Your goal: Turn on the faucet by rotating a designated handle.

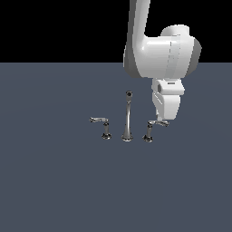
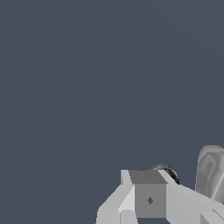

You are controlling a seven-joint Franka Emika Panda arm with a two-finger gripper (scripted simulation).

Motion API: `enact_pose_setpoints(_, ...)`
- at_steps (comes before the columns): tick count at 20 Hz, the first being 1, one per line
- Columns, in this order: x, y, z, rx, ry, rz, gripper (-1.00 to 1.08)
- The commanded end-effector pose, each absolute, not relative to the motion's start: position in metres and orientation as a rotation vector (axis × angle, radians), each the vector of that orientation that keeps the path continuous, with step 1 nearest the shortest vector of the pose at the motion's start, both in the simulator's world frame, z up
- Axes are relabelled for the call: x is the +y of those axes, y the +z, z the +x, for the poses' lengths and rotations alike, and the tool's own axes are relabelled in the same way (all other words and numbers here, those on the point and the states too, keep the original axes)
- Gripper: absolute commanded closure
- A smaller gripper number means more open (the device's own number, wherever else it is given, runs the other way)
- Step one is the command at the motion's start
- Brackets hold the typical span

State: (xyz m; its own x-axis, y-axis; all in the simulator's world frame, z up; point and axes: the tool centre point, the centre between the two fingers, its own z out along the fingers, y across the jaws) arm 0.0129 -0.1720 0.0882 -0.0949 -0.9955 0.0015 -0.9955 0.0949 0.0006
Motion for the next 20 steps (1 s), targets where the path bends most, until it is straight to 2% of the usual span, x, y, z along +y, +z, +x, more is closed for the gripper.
enact_pose_setpoints(1,-0.175,0.085,0.014,-2.339,0.001,2.095,1.08)
enact_pose_setpoints(9,-0.175,0.086,0.014,-2.339,0.0,2.097,1.08)
enact_pose_setpoints(20,-0.186,0.086,-0.024,-2.339,0.0,2.097,1.08)
